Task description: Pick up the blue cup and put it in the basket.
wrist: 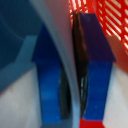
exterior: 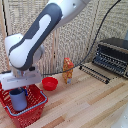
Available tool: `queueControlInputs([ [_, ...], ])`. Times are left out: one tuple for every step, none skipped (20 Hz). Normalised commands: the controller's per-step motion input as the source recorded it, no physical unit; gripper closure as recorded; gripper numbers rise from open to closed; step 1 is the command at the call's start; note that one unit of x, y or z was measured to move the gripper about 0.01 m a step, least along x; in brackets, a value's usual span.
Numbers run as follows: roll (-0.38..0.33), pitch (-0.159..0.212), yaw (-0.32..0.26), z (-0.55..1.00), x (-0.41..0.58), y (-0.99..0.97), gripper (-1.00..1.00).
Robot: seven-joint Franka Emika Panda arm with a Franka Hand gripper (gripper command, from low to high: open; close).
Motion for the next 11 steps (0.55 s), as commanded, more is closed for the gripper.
queueControlInputs([
  [-0.103,0.000,-0.058,0.21,0.123,0.14,-1.00],
  [-0.094,0.000,-0.072,0.28,0.131,0.09,-1.00],
  [-0.087,0.000,-0.079,0.32,0.183,0.01,-1.00],
  [-0.068,0.000,-0.076,0.37,0.197,0.00,-1.00],
  [-0.072,-0.002,-0.075,0.41,0.249,0.00,-1.00],
  [-0.052,-0.036,-0.077,0.46,0.177,0.00,-1.00],
  [-0.035,-0.007,-0.074,0.47,0.154,0.00,-1.00],
  [-0.035,0.000,-0.076,0.56,0.117,0.00,-1.00],
  [-0.011,0.000,-0.070,0.59,0.097,0.00,-1.00],
  [0.000,0.000,-0.049,0.69,0.140,-0.02,-1.00],
  [0.000,0.018,-0.062,0.72,0.171,0.00,-1.00],
])
